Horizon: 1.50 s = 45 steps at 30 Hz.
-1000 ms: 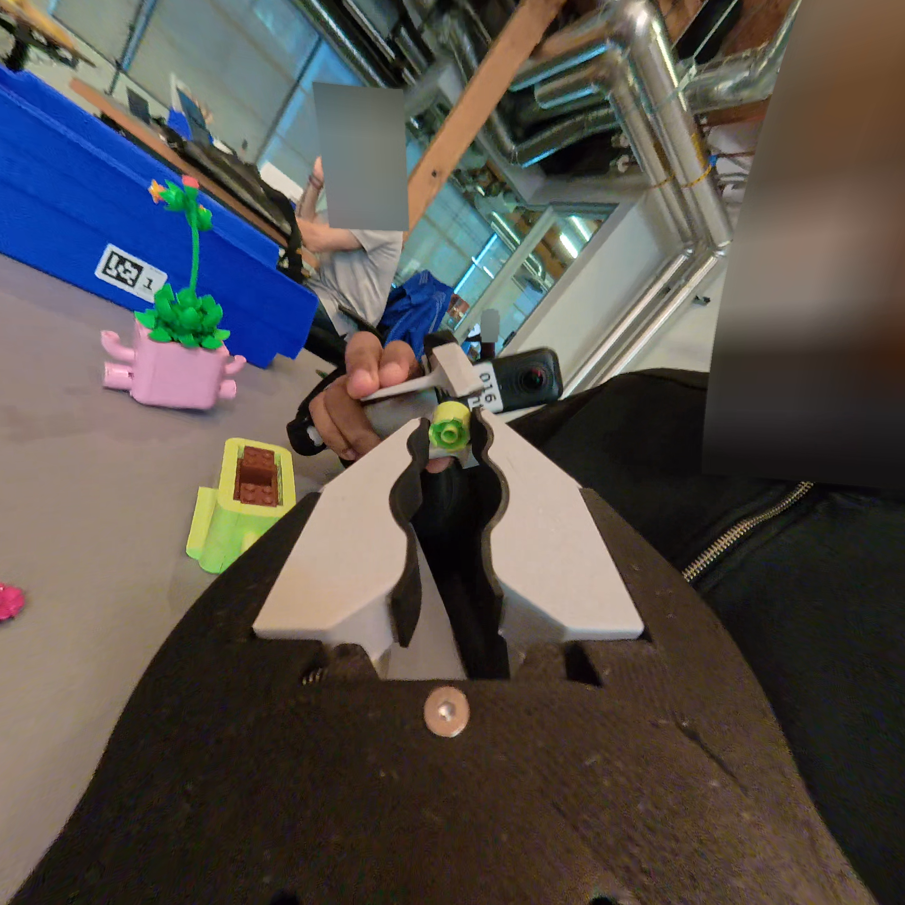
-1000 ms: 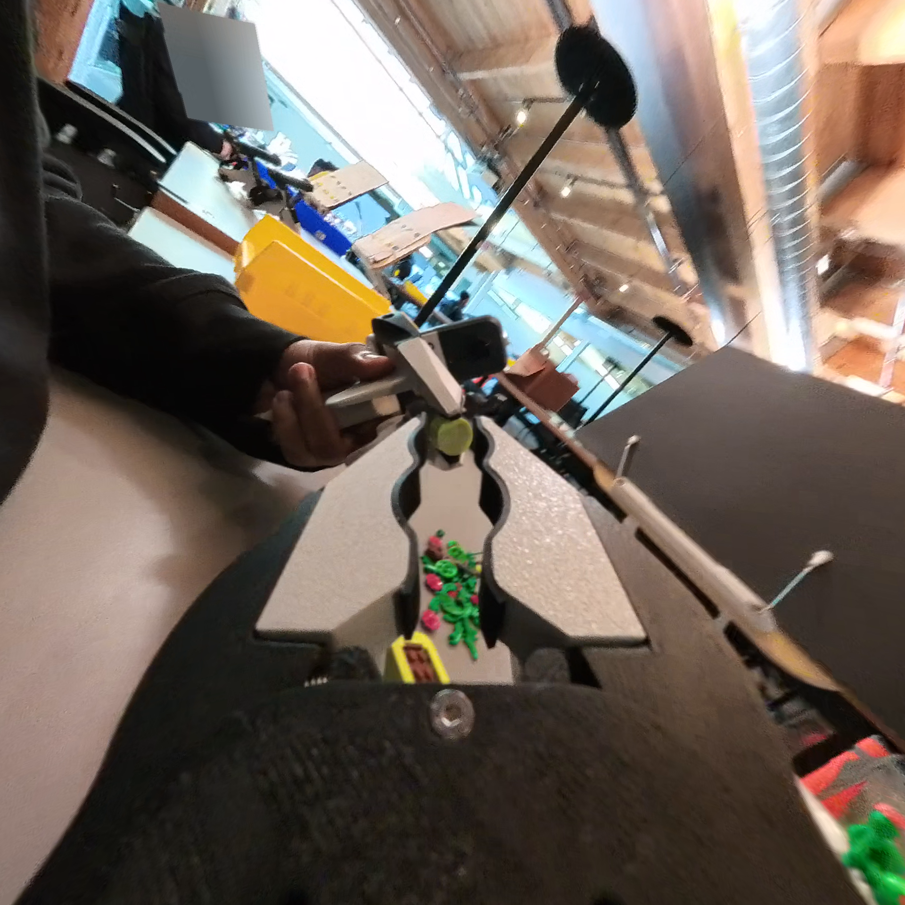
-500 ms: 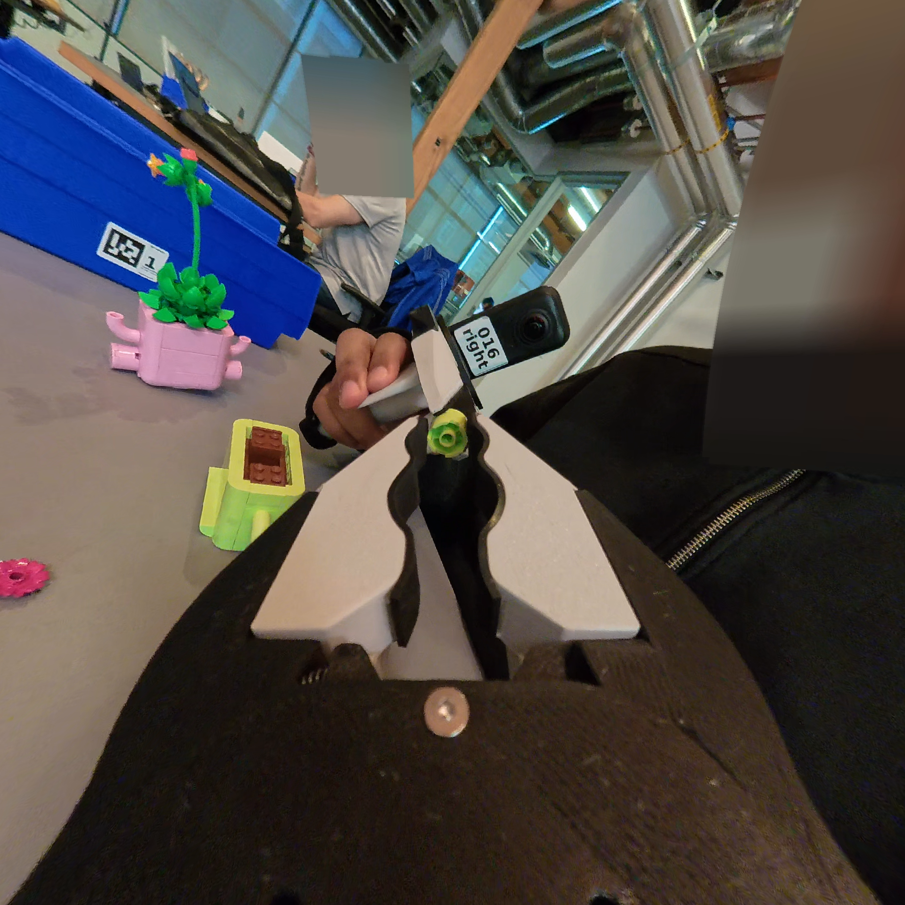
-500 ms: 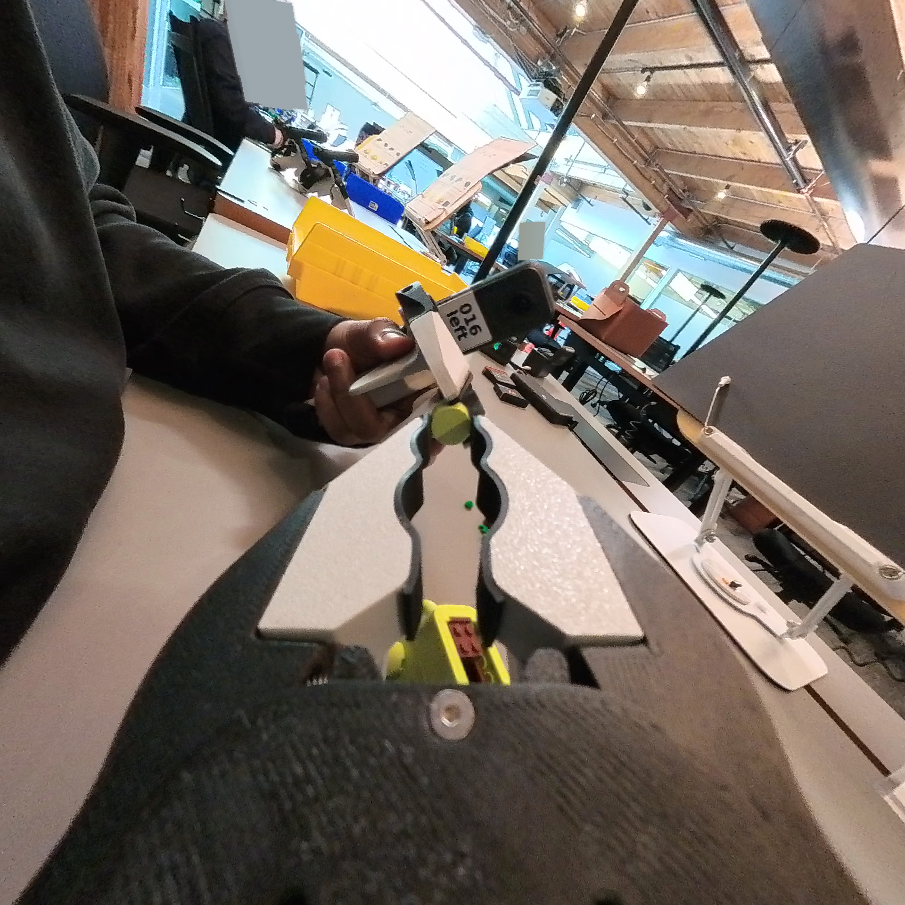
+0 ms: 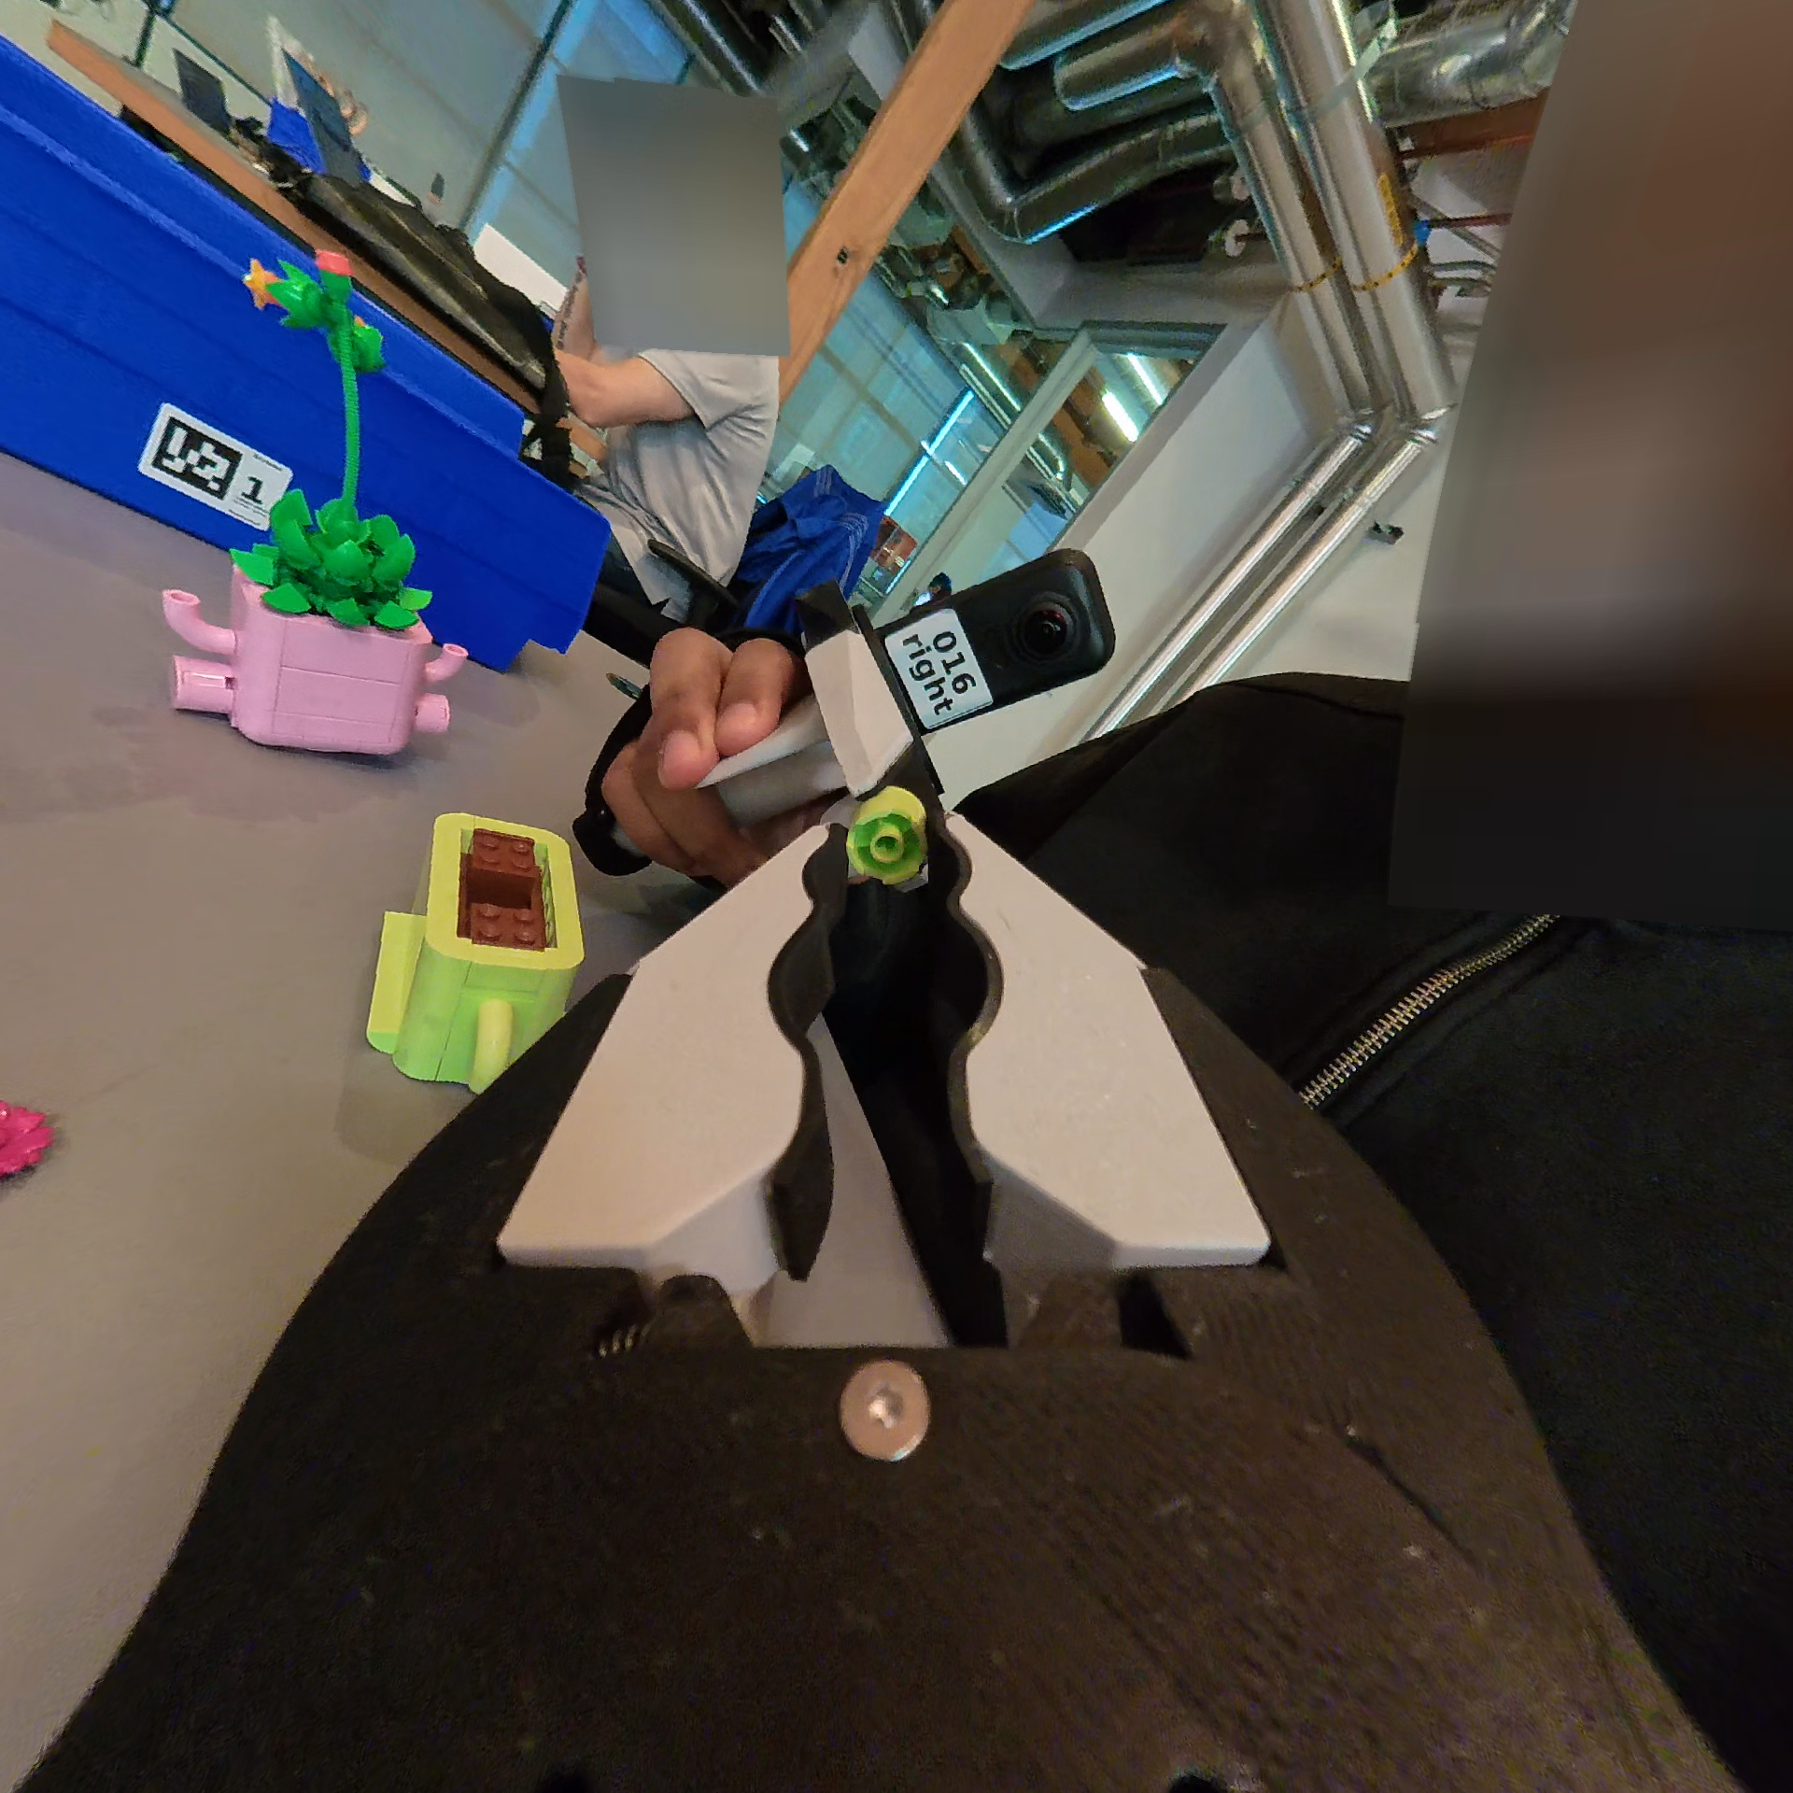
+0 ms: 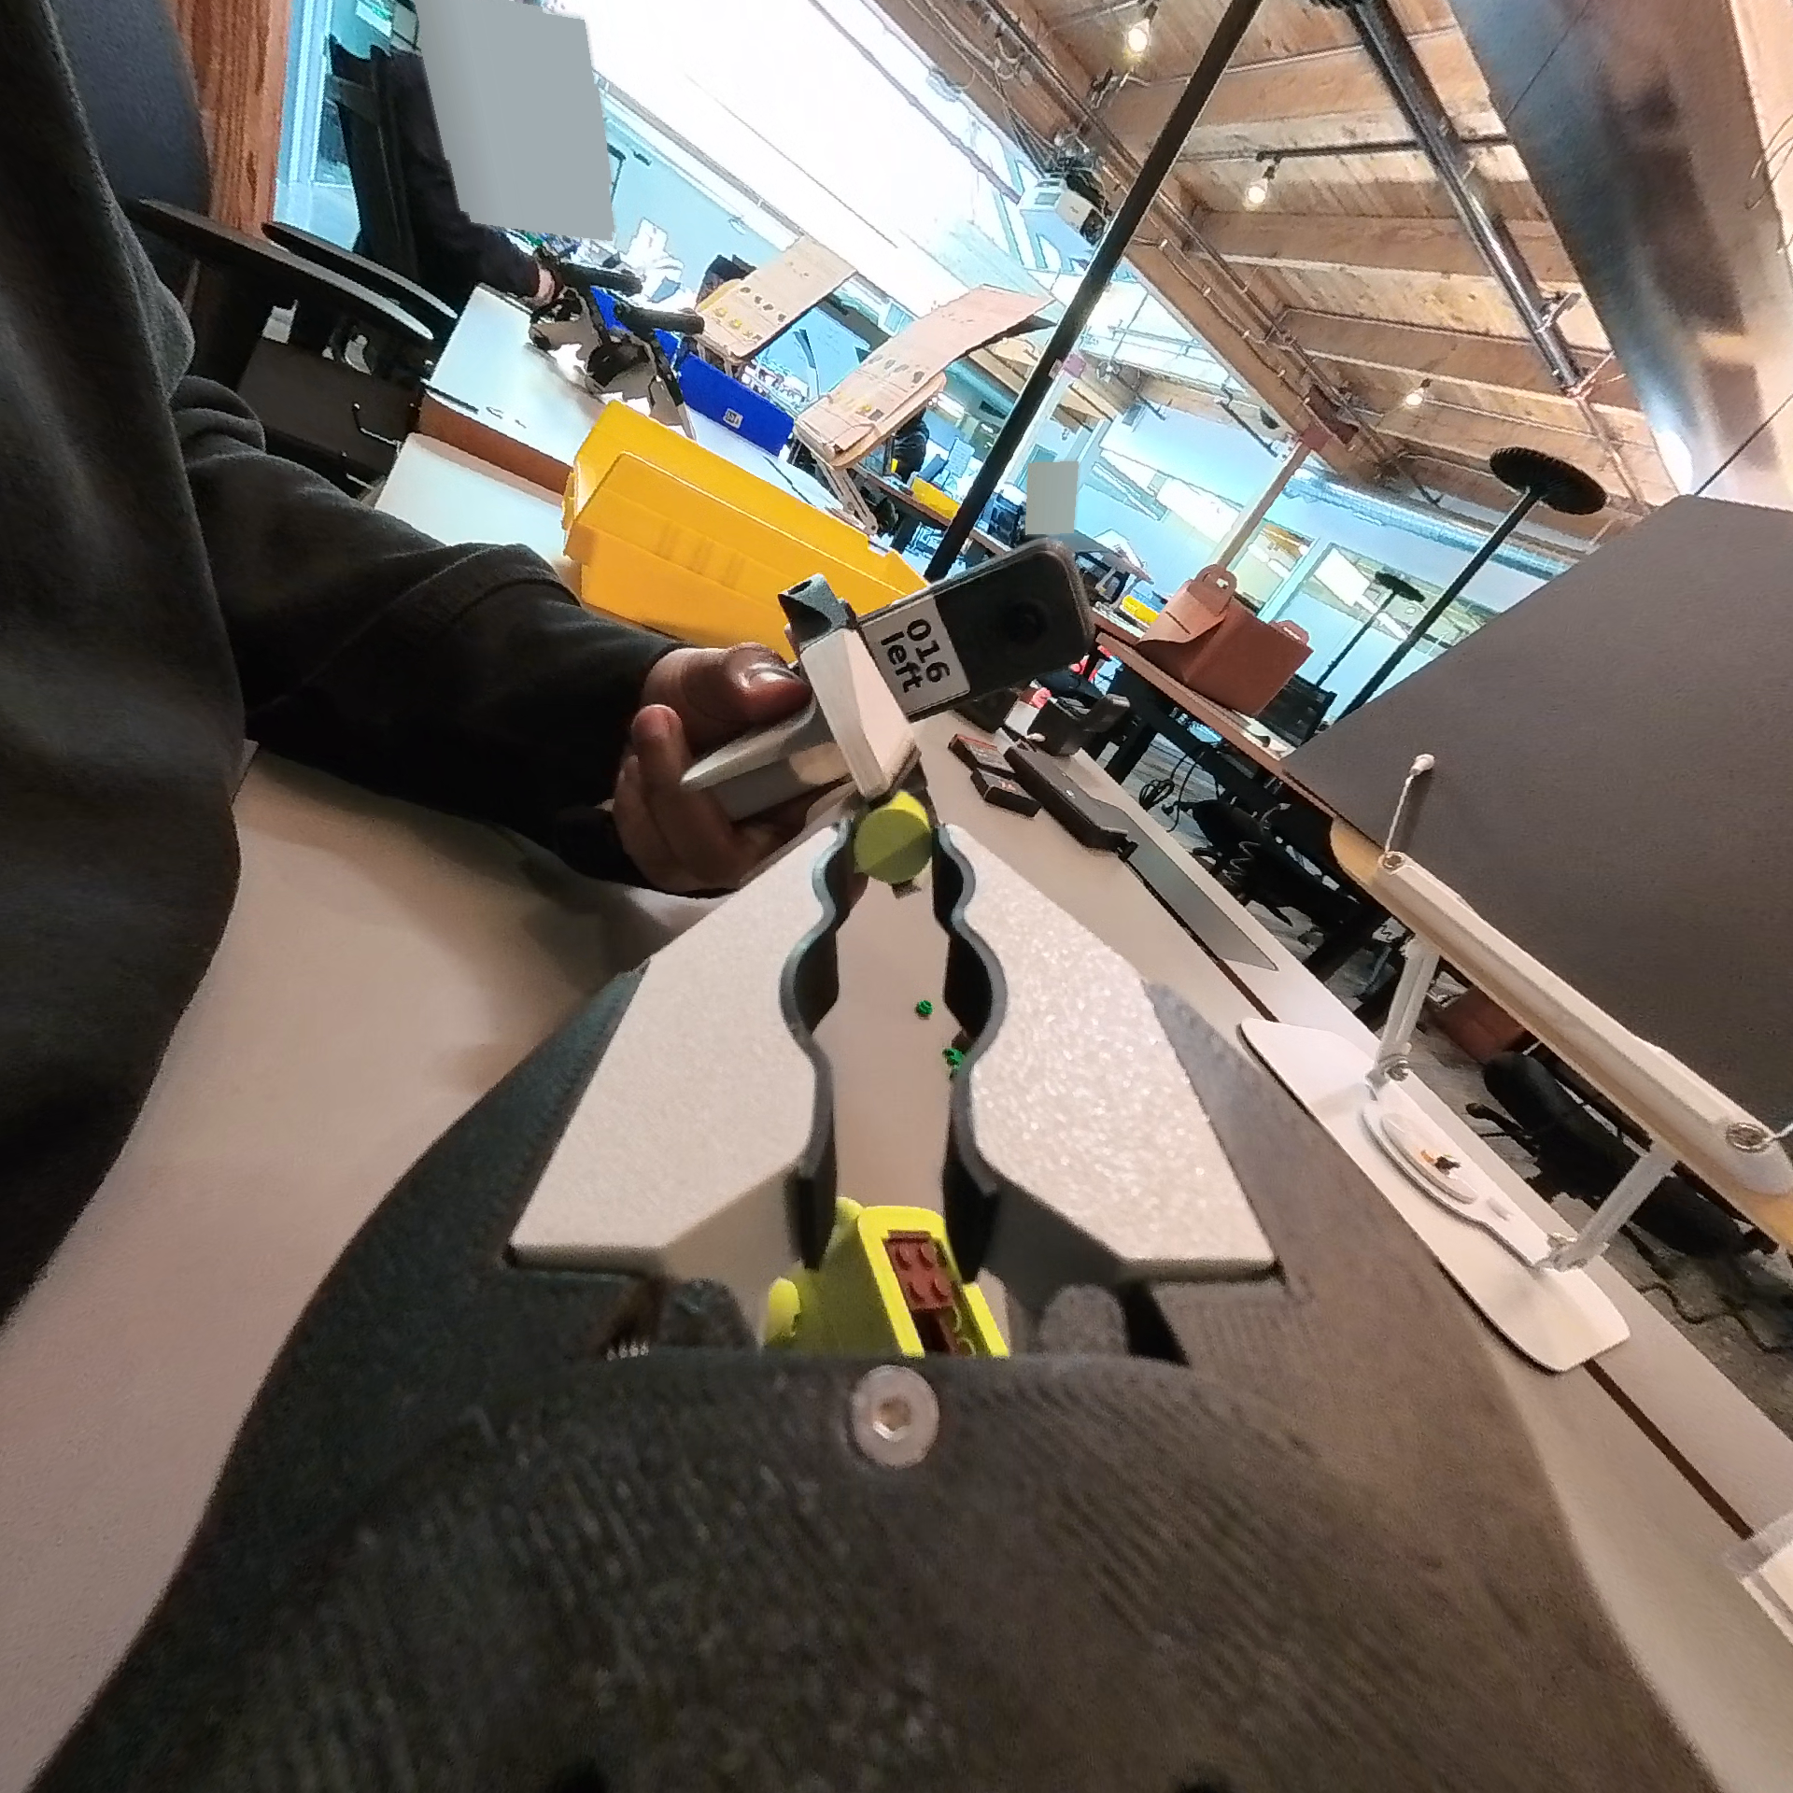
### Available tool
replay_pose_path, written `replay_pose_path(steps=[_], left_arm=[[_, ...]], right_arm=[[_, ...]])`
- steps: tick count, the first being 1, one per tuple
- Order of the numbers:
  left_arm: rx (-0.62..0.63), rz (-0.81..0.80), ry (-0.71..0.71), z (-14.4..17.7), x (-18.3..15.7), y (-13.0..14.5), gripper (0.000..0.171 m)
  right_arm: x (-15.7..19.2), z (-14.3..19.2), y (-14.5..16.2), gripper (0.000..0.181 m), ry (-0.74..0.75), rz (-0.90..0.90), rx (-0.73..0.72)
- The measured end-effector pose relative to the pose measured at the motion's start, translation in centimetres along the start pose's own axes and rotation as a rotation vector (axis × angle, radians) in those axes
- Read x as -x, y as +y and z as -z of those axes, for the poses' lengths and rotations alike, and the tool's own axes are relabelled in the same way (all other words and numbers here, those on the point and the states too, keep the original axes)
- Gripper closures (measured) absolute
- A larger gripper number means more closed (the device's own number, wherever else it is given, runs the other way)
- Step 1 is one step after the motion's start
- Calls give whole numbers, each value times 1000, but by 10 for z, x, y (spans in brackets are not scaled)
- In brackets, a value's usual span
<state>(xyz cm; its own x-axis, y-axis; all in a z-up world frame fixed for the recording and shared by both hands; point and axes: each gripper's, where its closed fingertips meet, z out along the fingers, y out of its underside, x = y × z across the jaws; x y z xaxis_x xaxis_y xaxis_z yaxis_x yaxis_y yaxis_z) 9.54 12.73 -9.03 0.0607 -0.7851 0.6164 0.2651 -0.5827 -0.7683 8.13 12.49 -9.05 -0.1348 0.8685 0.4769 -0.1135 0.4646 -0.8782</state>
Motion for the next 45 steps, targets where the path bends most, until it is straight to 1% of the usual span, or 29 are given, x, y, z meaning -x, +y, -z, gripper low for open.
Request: replay_pose_path(steps=[5,10,12,15,18,22,27,29,31,35,36,37,38,39,40,41,45], left_arm=[[25,17,43,-1,-6,3,159],[52,24,55,-1,-7,7,159],[57,-18,70,-2,-12,8,159],[58,-123,63,0,-14,8,159],[52,-167,59,2,-12,9,160],[49,-186,74,2,-12,9,160],[32,-183,145,1,-19,9,162],[22,-185,149,1,-19,8,162],[-2,-175,129,3,-14,4,162],[-36,-156,49,11,1,-1,161],[-39,-154,51,13,1,-1,161],[-80,-145,62,22,-1,-7,164],[-157,-137,60,38,0,-20,171],[-225,-158,30,56,1,-31,171],[-232,-167,15,66,0,-34,171],[-220,-179,2,70,-1,-34,171],[-161,-200,-66,64,6,-25,171]], right_arm=[[3,2,-4,167,-12,10,-31],[9,2,-6,167,-55,-24,-30],[10,2,-9,168,-89,-72,-25],[12,1,-12,167,-119,-118,-4],[12,-1,-10,168,-126,-143,17],[13,0,-10,167,-171,-261,14],[14,0,-17,167,-267,-461,-32],[14,1,-18,167,-285,-502,-41],[10,-1,-15,167,-249,-473,-29],[1,-8,-3,167,-94,-251,59],[-1,-8,-3,167,-77,-236,58],[-6,-4,-10,168,-73,-280,7],[-19,8,-21,168,-75,-373,-74],[-33,19,-25,168,-60,-449,-126],[-42,22,-18,168,-24,-451,-105],[-42,18,-8,167,-2,-423,-44],[-28,-8,18,167,-2,-377,127]])
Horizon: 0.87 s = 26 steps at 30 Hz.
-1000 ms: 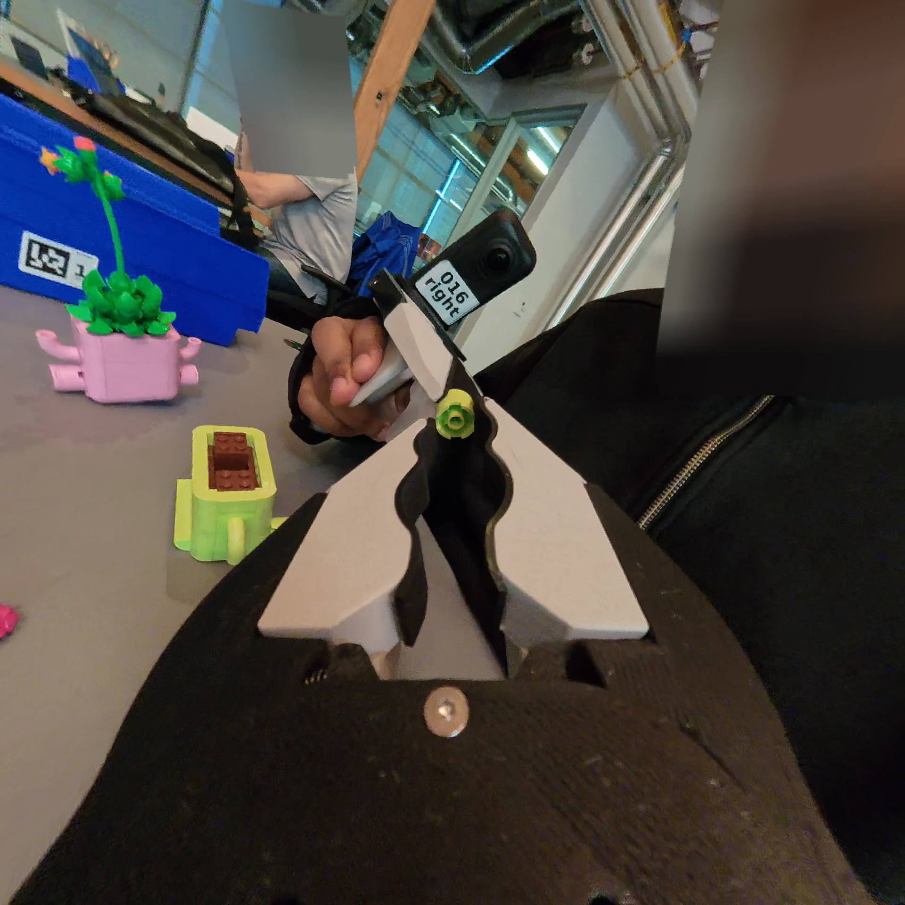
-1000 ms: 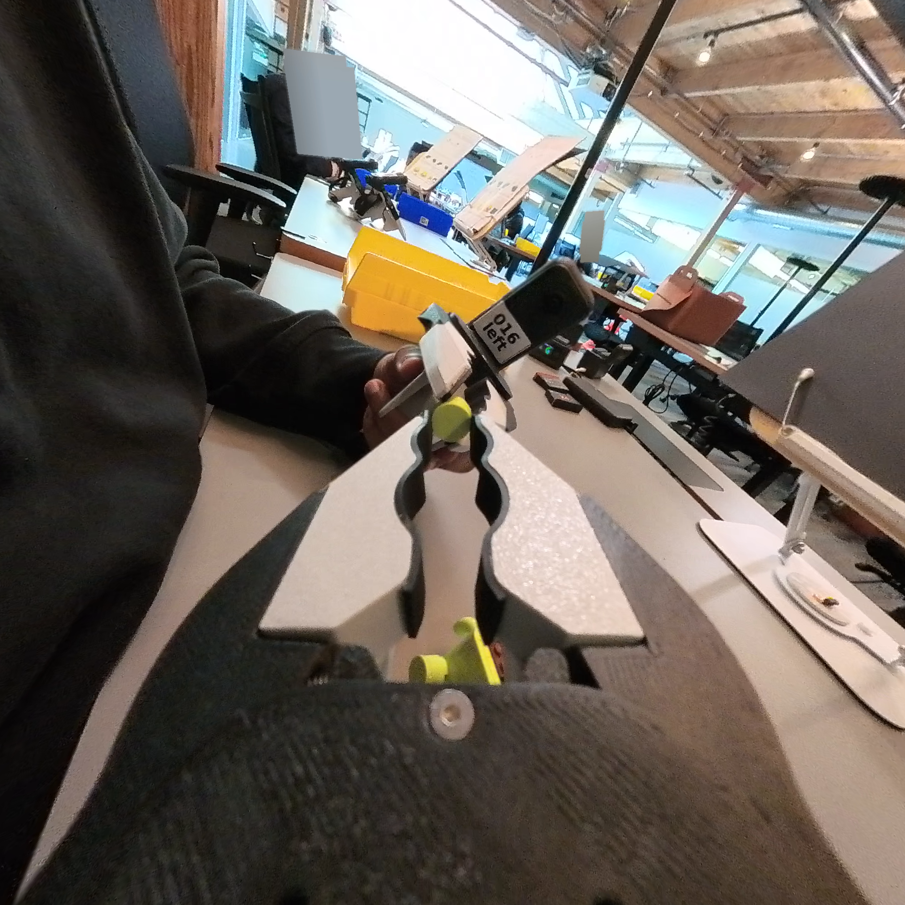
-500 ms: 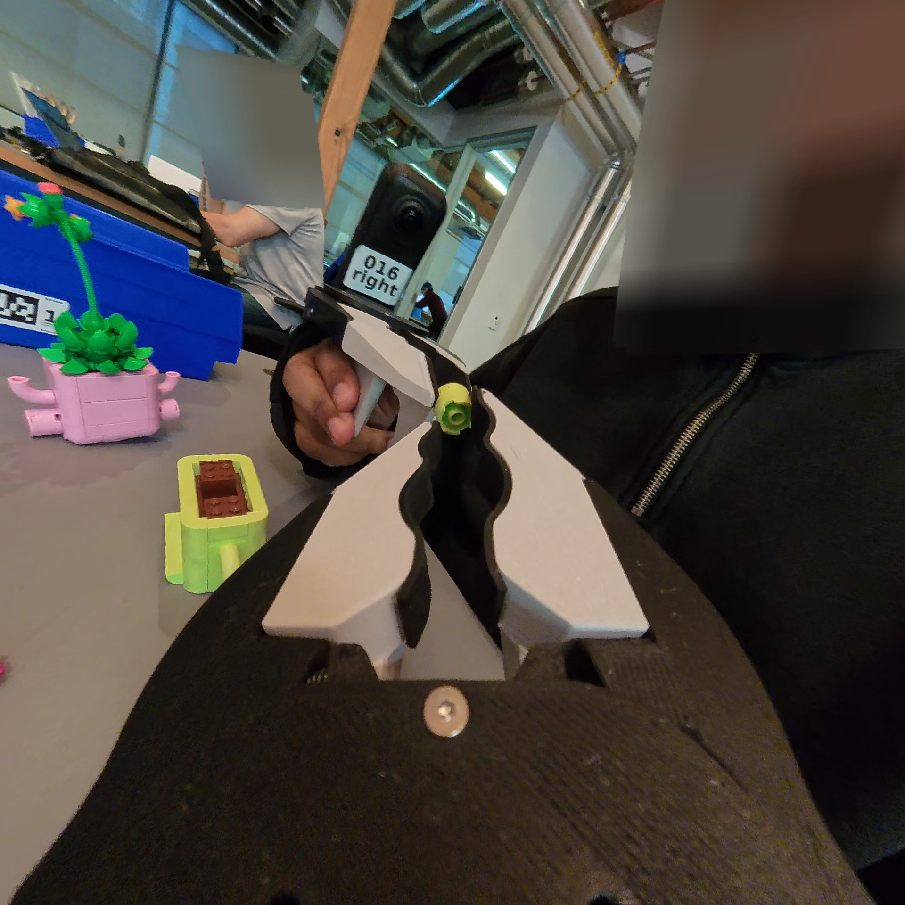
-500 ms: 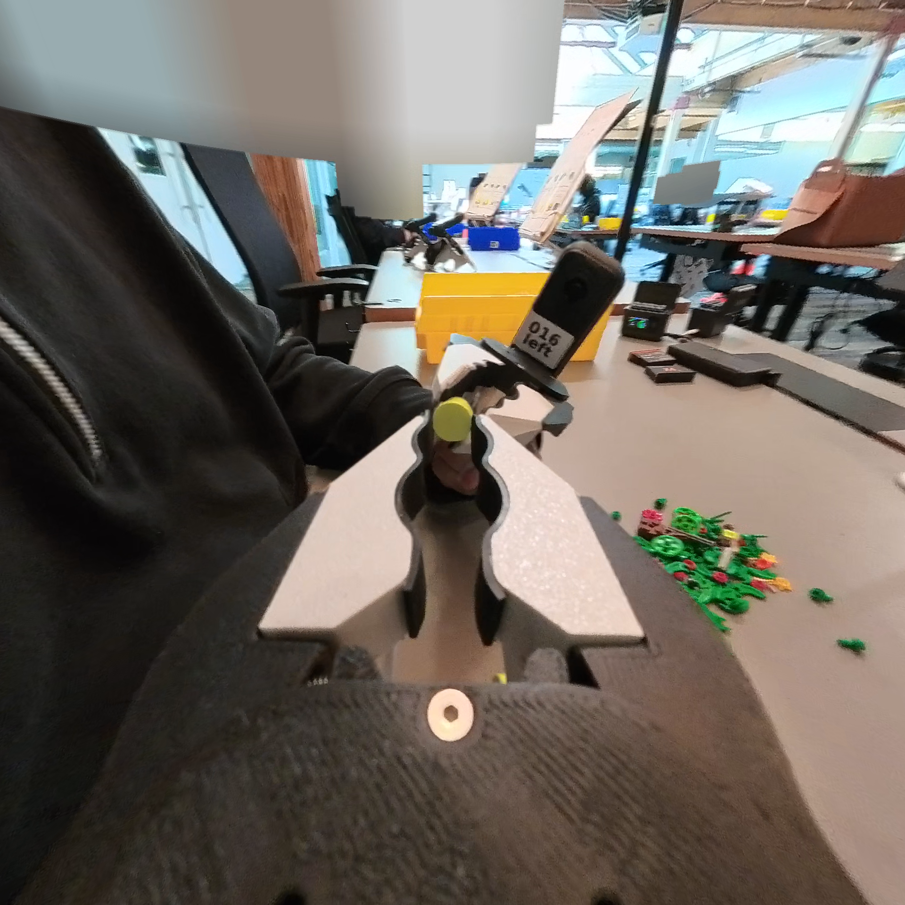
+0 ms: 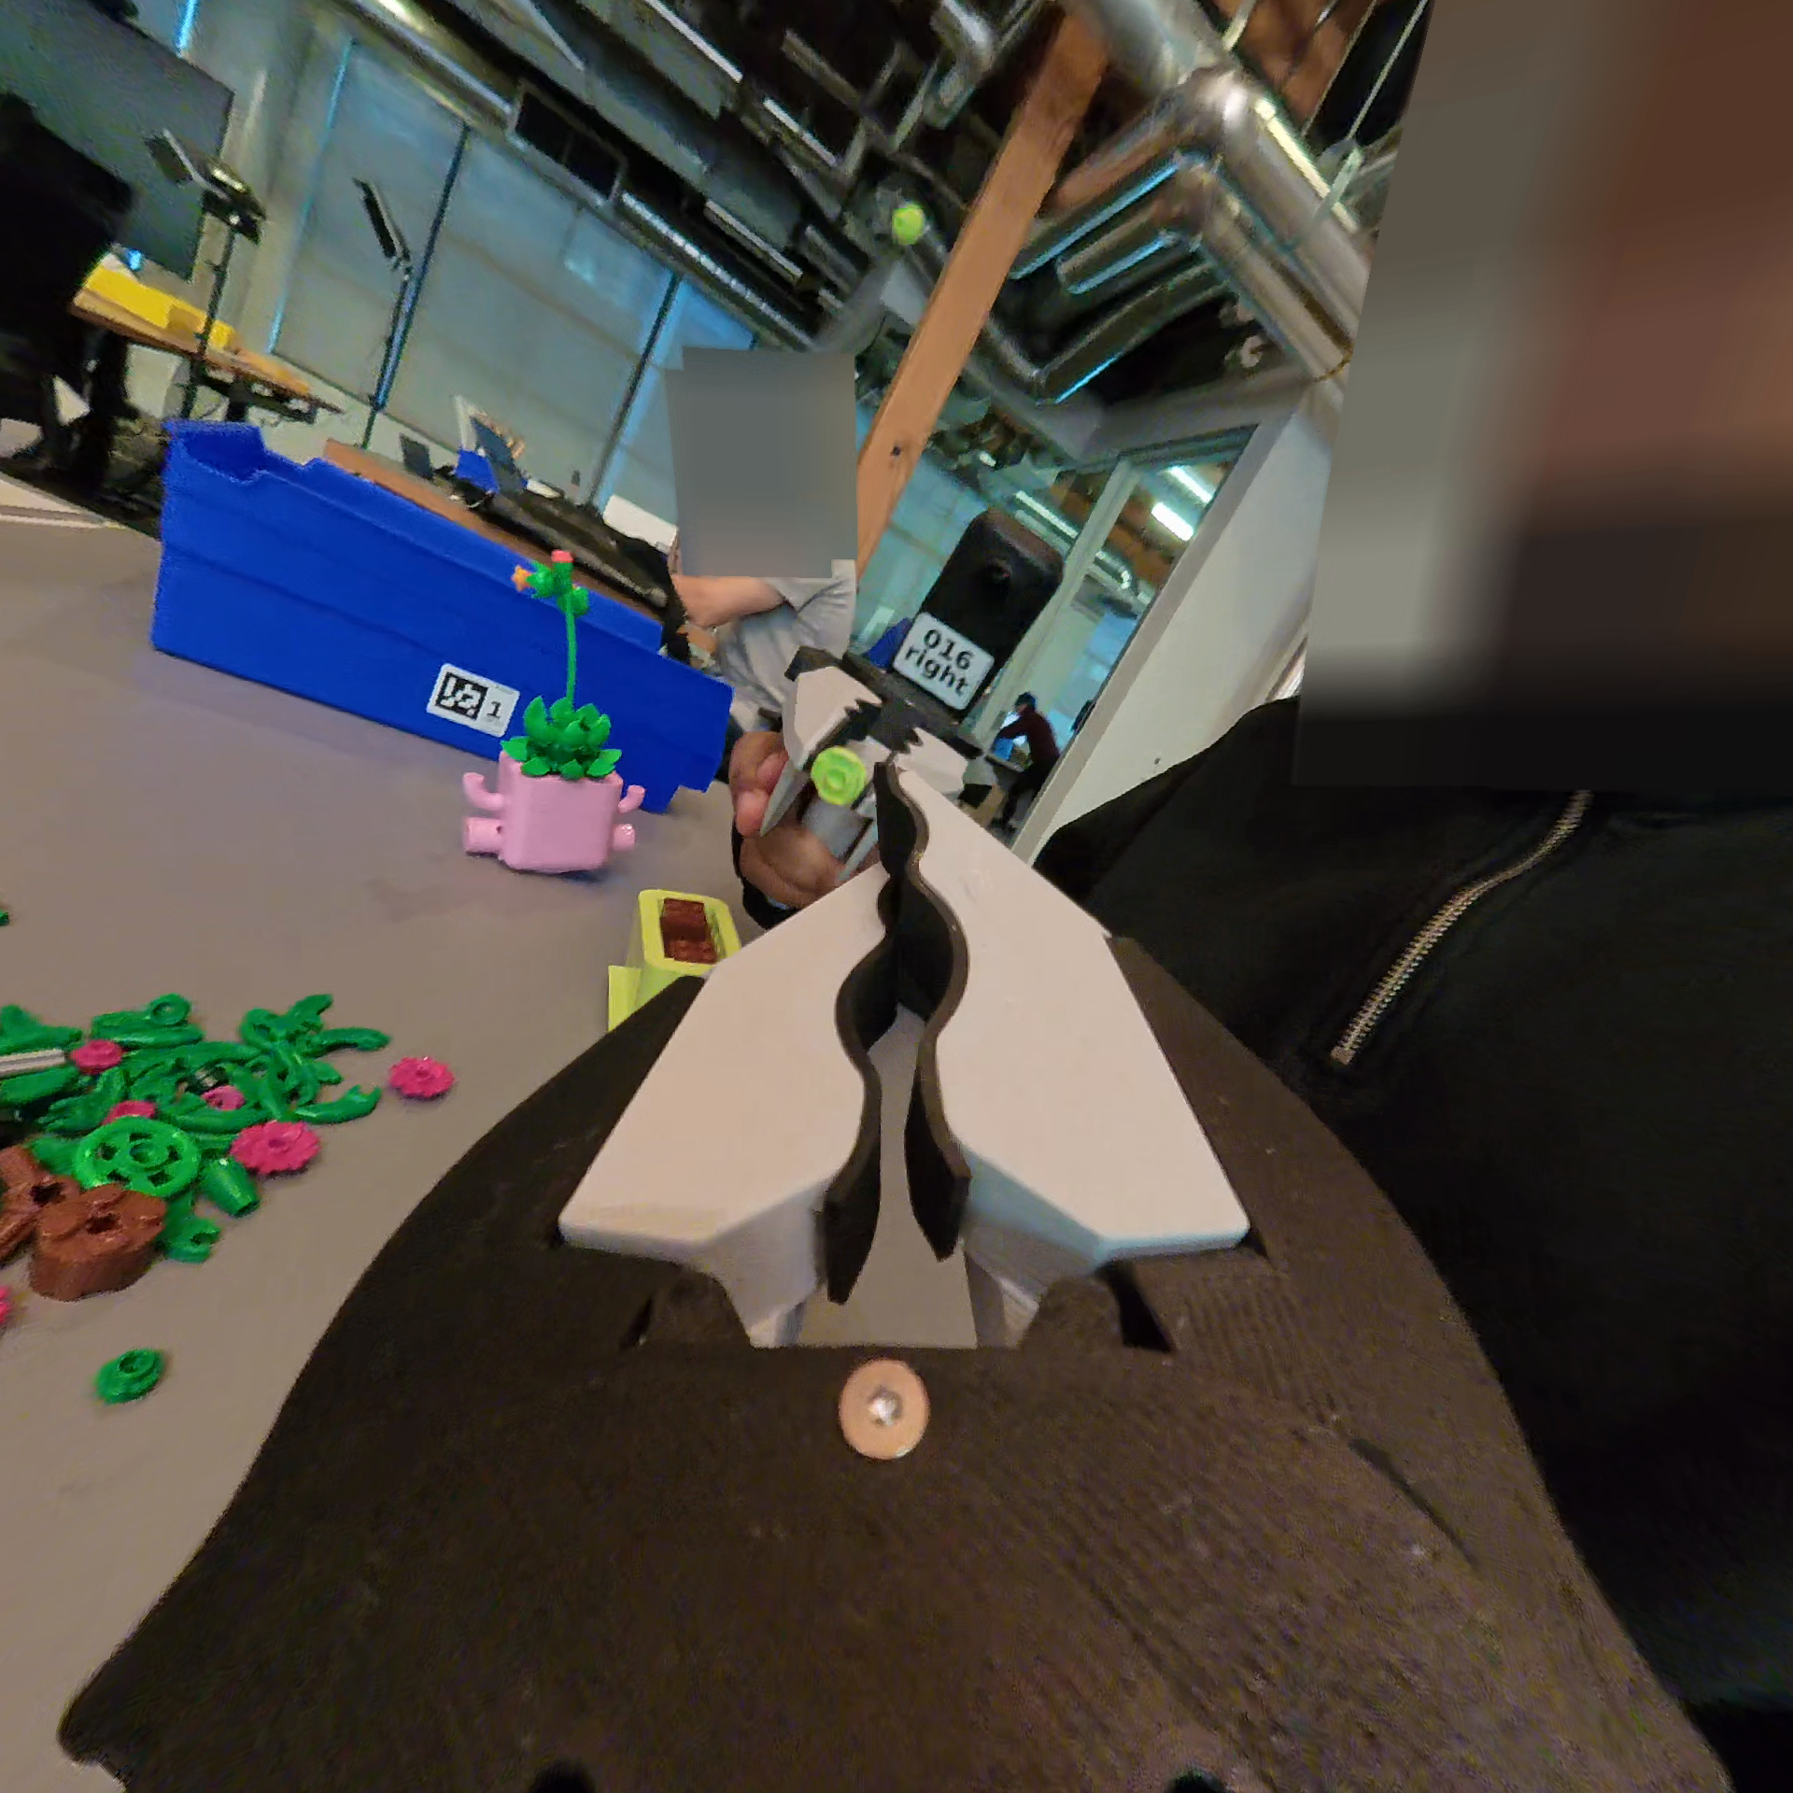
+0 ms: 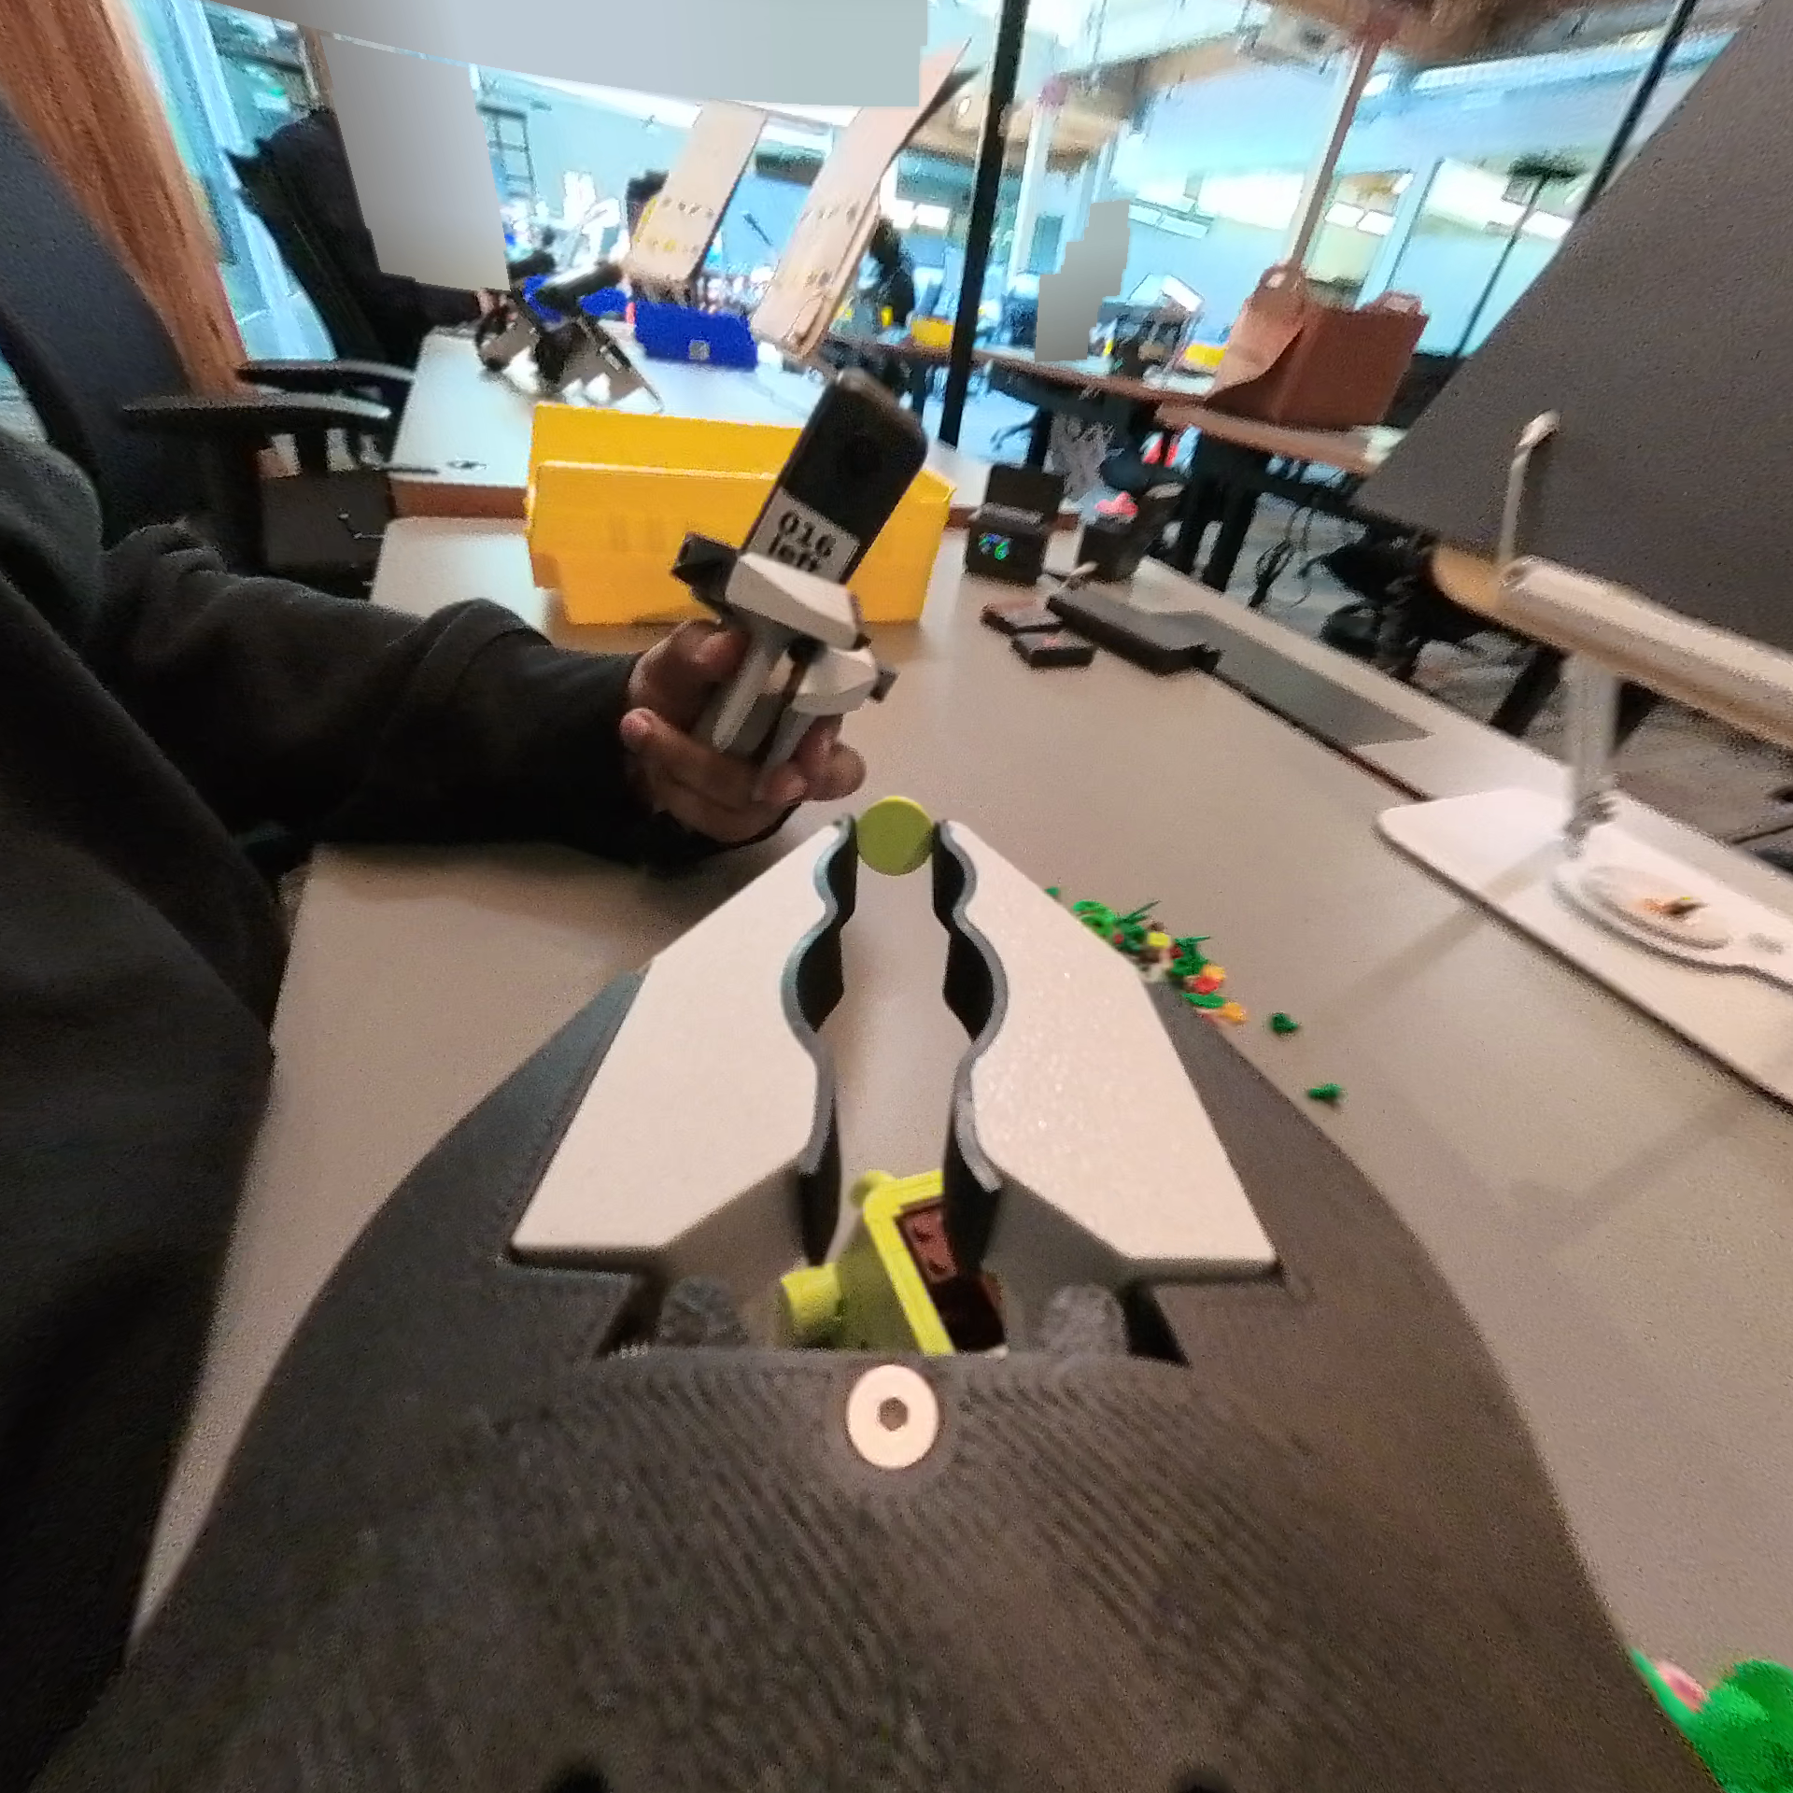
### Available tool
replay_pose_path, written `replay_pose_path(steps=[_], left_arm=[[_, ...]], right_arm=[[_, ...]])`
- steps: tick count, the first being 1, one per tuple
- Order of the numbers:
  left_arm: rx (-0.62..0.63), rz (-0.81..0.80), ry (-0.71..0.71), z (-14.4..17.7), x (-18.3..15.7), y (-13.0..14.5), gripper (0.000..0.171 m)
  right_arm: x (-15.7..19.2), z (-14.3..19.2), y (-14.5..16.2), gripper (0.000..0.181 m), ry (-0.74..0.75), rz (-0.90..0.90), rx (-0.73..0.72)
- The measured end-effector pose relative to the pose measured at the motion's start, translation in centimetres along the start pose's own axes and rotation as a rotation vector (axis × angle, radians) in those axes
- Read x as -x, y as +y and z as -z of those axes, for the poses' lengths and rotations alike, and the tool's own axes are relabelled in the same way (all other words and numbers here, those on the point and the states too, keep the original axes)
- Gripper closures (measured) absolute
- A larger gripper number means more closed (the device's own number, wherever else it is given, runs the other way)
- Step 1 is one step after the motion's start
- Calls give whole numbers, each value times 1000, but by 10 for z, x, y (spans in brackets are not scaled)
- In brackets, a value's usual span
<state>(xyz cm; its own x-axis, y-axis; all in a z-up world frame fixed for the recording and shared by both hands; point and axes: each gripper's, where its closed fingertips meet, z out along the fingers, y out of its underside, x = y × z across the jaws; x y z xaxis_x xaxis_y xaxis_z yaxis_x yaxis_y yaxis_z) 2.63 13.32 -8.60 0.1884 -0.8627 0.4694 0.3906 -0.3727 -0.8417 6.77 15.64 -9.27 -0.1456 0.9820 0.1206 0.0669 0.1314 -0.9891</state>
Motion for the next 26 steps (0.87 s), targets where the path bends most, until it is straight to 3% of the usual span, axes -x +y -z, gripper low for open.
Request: replay_pose_path(steps=[5,18,26], left_arm=[[13,-15,-26,-1,1,3,171],[7,-77,-114,-3,7,3,171],[110,-159,-308,-10,32,17,171]], right_arm=[[5,-7,9,167,-48,-21,48],[3,-18,2,167,-6,17,-9],[-3,-11,-2,167,27,27,-39]])
